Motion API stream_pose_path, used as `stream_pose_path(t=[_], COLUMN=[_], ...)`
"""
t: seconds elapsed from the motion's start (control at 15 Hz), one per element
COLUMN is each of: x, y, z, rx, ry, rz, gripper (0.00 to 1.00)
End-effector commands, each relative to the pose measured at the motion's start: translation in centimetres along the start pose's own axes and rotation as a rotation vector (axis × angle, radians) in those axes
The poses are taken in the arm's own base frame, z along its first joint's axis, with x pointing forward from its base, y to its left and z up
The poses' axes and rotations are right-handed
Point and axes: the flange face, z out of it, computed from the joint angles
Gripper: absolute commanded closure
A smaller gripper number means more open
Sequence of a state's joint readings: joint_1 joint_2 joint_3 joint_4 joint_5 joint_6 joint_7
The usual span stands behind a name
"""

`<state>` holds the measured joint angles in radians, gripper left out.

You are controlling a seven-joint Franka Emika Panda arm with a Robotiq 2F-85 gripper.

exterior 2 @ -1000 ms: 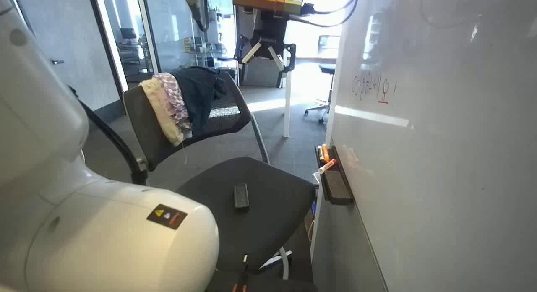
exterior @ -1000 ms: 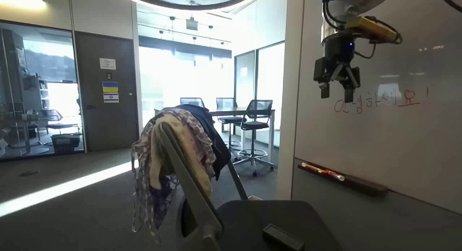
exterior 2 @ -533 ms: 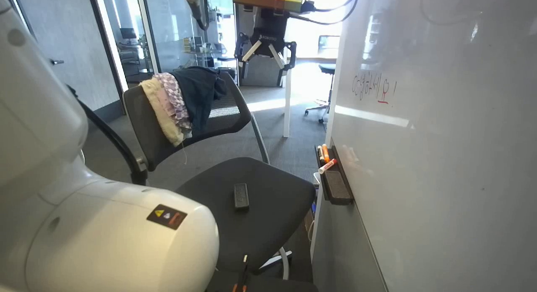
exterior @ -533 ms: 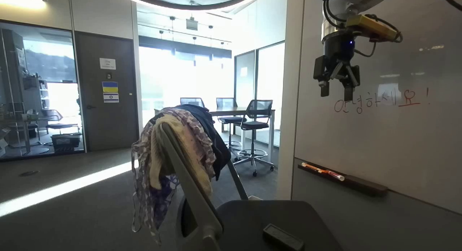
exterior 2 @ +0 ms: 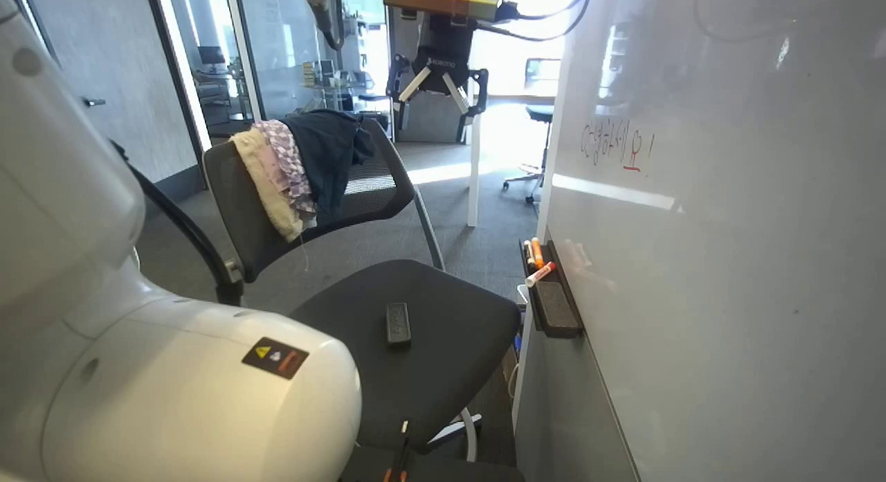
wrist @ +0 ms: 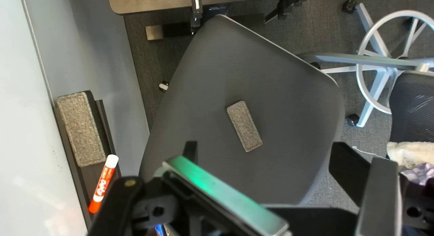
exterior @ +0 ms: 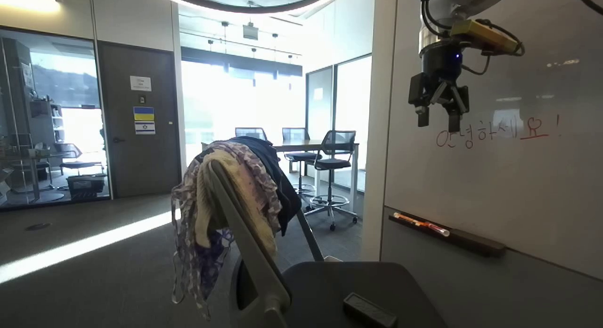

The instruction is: Use the black eraser to wipe the writings on the whiteboard

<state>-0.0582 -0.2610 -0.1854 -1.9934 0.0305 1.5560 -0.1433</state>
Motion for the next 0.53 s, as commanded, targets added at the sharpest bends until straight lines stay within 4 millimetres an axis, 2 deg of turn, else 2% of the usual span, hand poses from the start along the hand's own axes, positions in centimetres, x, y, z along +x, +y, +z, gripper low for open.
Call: stream_pose_path(t=[0.0, 0.33, 0.47], x=[1.5, 5.1, 6.8], y=[-1.7, -5.3, -6.4], z=[-0.3, 1.8, 3.6], rx=[0.004, 0.0, -0.001], ry=[0.033, 0.053, 0.049], rz=[-0.047, -0.161, -0.194], gripper=[0.0, 0.0, 0.0])
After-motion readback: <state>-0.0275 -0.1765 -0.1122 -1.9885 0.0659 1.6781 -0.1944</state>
